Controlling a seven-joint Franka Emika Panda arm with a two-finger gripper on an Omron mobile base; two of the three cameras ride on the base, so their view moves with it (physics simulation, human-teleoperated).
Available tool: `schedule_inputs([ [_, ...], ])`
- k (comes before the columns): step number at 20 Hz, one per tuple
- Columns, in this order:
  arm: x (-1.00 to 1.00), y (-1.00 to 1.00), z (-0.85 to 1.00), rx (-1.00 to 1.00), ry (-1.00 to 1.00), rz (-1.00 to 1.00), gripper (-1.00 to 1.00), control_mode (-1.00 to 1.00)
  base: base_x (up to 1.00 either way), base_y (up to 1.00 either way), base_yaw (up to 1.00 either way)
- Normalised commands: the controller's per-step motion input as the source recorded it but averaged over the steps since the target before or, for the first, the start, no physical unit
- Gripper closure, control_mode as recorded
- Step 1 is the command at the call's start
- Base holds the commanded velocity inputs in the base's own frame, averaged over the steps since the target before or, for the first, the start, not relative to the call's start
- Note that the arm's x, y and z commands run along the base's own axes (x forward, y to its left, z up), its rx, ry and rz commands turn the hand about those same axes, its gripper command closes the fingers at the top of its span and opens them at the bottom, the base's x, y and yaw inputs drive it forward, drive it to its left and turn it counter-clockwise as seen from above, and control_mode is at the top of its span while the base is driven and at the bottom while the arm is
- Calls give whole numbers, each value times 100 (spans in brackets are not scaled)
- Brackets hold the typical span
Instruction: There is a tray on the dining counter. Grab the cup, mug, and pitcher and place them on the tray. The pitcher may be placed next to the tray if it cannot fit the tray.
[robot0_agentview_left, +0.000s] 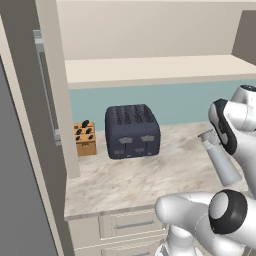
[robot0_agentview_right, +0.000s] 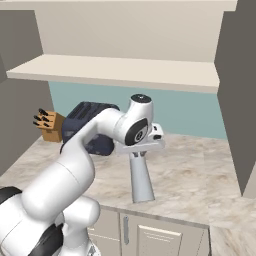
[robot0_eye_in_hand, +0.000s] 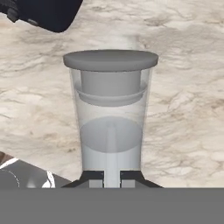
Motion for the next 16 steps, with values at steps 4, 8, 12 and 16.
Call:
schedule_inputs([
  [4, 0, 0, 27, 0, 0, 0, 100, -100, 0, 0, 0],
  [8, 0, 0, 23, 0, 0, -6, 100, -100, 0, 0, 0],
  [12, -2, 0, 17, 0, 0, -5, 100, -100, 0, 0, 0],
  [16, 0, 0, 14, 0, 0, -6, 100, -100, 0, 0, 0],
])
